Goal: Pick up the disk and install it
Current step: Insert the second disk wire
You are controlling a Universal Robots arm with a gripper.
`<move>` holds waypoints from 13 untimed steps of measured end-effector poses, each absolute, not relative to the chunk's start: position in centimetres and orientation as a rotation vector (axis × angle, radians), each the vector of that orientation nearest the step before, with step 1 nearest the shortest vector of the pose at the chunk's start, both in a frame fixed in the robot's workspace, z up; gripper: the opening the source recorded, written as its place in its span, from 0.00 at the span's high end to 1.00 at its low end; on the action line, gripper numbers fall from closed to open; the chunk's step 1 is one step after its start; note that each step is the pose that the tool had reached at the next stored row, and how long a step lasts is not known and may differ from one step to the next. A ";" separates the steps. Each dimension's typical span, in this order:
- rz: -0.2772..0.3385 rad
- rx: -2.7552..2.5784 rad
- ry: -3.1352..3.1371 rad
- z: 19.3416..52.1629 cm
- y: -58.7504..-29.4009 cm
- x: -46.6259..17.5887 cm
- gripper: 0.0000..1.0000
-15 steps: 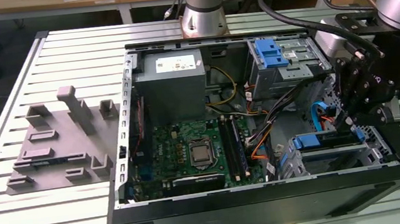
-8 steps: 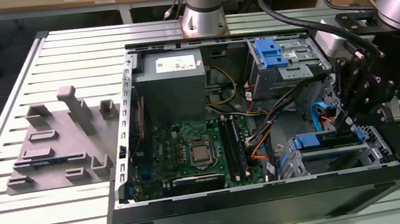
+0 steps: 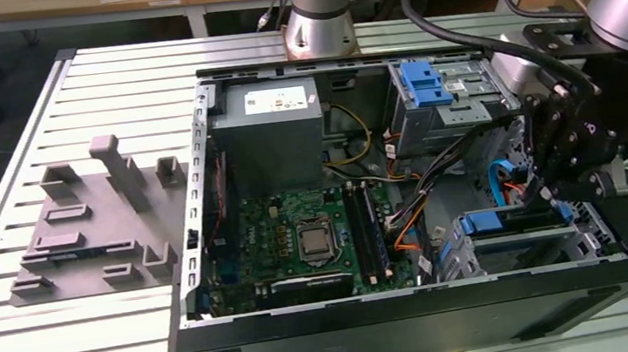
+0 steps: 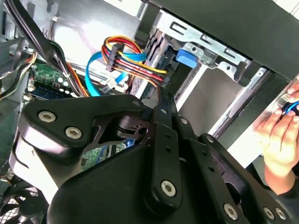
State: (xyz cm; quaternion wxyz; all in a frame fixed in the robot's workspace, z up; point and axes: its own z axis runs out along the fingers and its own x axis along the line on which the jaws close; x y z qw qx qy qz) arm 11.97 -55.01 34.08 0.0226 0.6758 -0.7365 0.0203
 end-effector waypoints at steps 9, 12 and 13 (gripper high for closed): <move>0.062 2.093 -2.282 34.8 -55.0 11.8 0.89; 0.063 2.096 -2.278 34.8 -55.0 11.4 0.89; 0.063 2.100 -2.275 34.8 -55.0 11.2 0.89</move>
